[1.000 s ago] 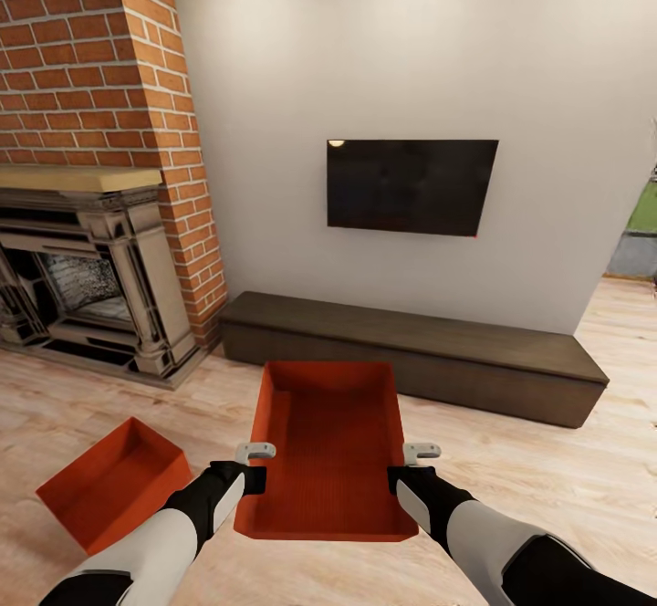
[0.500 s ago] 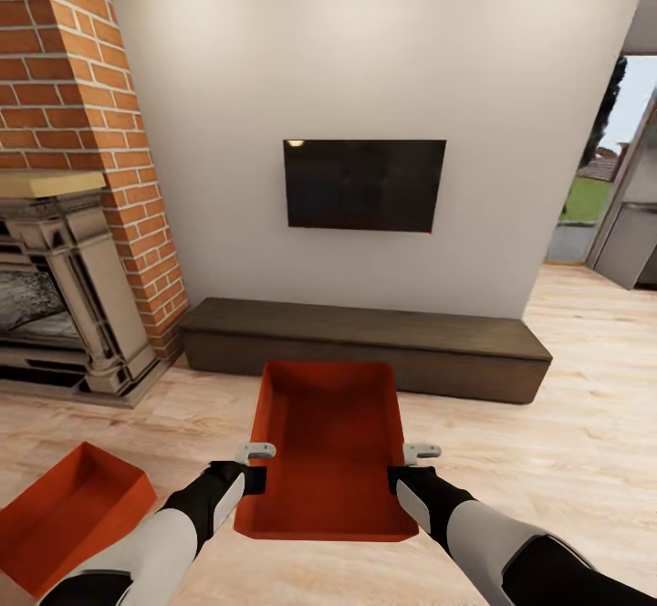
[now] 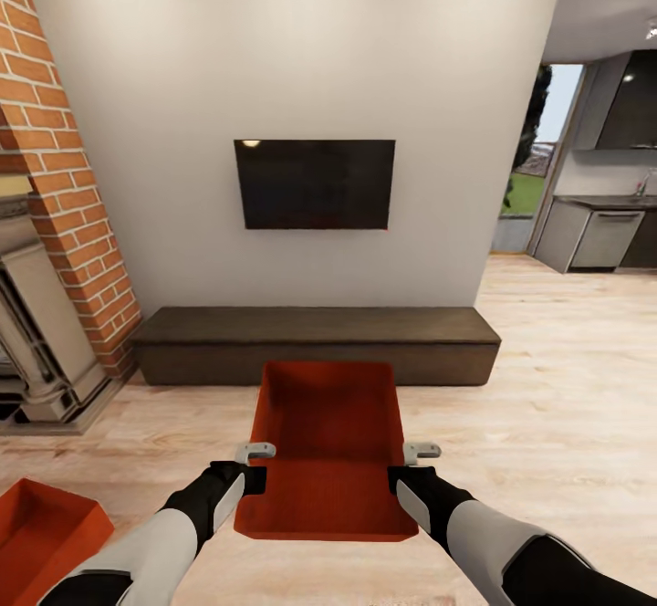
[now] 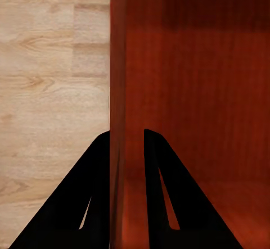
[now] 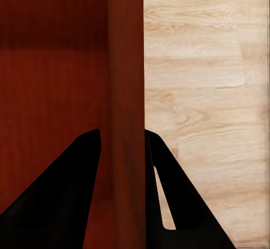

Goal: Move the two storage containers from the living room to the garage. In the garage, place one container on the floor and stack the other container on top of it (either order is fine).

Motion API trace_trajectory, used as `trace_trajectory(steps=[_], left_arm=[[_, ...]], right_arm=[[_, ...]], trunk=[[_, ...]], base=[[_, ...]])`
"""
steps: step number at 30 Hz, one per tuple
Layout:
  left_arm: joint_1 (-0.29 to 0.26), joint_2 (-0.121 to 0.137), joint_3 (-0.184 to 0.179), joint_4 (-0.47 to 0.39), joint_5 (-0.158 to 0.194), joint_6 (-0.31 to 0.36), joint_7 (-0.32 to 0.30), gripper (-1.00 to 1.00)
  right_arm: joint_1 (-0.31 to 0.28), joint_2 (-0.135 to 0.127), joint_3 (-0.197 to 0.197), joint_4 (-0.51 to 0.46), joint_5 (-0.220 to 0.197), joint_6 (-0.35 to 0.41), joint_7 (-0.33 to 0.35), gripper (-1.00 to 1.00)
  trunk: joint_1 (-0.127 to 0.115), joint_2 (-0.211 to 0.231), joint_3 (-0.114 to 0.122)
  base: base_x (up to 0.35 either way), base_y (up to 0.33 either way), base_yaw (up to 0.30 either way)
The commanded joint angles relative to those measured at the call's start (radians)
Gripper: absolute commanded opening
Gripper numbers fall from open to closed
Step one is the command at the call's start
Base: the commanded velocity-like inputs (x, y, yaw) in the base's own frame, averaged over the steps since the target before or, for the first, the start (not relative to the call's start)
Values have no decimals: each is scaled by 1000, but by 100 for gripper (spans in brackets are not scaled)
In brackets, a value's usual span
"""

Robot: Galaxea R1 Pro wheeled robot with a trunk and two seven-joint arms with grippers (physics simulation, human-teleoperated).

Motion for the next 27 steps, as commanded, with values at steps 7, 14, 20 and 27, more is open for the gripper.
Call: trace_trajectory(steps=[7, 14, 20, 27], left_arm=[[0, -2, 5, -2, -10, 7, 9, -100], [0, -1, 5, -2, -10, 7, 9, -100], [0, -1, 5, -2, -10, 7, 9, -100], [0, -1, 5, -2, -10, 7, 9, -100]], right_arm=[[-1, 0, 34, -1, 6, 8, -9, -100], [0, 0, 34, -1, 6, 8, -9, -100], [-1, 0, 34, -1, 6, 8, -9, -100], [0, 0, 34, -1, 6, 8, -9, -100]], trunk=[[0, -1, 0], [0, -1, 3], [0, -1, 7], [0, -1, 13]], base=[[0, 0, -285], [0, 0, -267], [0, 0, -248], [0, 0, -223]])
